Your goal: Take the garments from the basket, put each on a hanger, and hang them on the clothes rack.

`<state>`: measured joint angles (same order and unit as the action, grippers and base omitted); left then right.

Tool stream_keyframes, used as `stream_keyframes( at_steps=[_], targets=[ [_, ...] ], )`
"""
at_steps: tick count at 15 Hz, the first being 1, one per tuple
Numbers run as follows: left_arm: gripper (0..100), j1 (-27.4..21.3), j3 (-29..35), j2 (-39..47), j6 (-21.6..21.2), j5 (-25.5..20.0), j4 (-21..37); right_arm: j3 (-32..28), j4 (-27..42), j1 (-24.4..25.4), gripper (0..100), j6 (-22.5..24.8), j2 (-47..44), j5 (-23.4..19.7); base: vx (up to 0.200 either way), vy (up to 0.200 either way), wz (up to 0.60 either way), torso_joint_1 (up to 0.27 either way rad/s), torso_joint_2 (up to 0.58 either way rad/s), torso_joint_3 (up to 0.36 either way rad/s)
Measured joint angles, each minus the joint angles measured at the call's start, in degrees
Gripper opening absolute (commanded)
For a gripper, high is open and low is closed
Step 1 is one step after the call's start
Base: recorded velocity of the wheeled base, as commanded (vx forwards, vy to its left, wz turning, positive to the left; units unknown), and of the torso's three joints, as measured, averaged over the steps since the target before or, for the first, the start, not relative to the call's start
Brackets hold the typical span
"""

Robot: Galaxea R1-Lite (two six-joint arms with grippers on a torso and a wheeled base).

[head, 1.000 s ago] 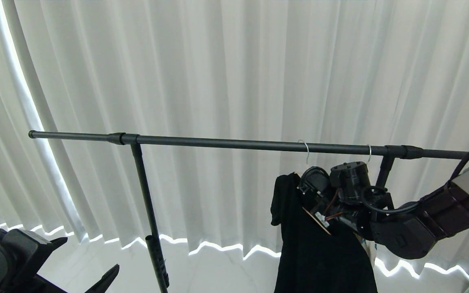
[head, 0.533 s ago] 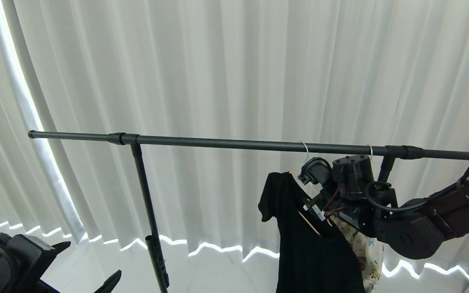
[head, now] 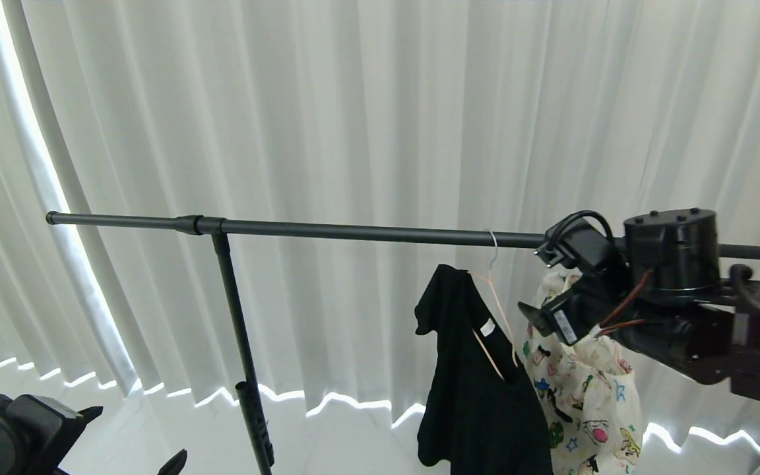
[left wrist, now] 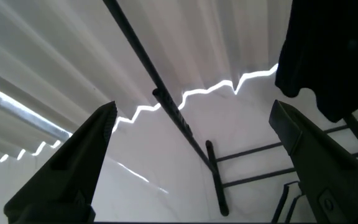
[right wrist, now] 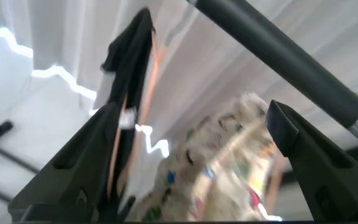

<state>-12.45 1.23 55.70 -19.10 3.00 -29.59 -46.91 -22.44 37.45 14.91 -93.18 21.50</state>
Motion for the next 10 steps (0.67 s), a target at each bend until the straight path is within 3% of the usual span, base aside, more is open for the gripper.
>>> stream_keyframes(
  at_steps=[3, 5, 8, 10],
  targets=[
    [100, 4.0, -1.1, -1.0, -0.2, 5.9, 0.1, 0.8, 16.1, -3.9, 100, 0.4, 12.1, 0.1, 0.0, 0.0, 0.0, 0.0, 0.0, 0.0],
    [100, 6.1, -1.1, -1.4, -0.4, 6.5, 0.1, 1.1, 27.3, -10.3, 100, 2.3, 20.2, 0.4, -0.1, 0.0, 0.0, -0.001, 0.0, -0.004],
    [100, 7.0, -1.2, -1.8, -0.3, 6.6, 0.1, 4.3, 31.8, -21.2, 100, 5.3, 28.9, 0.5, -0.2, 0.0, 0.0, 0.004, 0.0, 0.002],
    [100, 7.0, -1.2, -1.9, -0.3, 6.5, 0.1, 6.6, 32.1, -25.8, 100, 6.0, 32.2, 0.6, -0.2, 0.0, 0.0, 0.017, 0.0, 0.002]
  ],
)
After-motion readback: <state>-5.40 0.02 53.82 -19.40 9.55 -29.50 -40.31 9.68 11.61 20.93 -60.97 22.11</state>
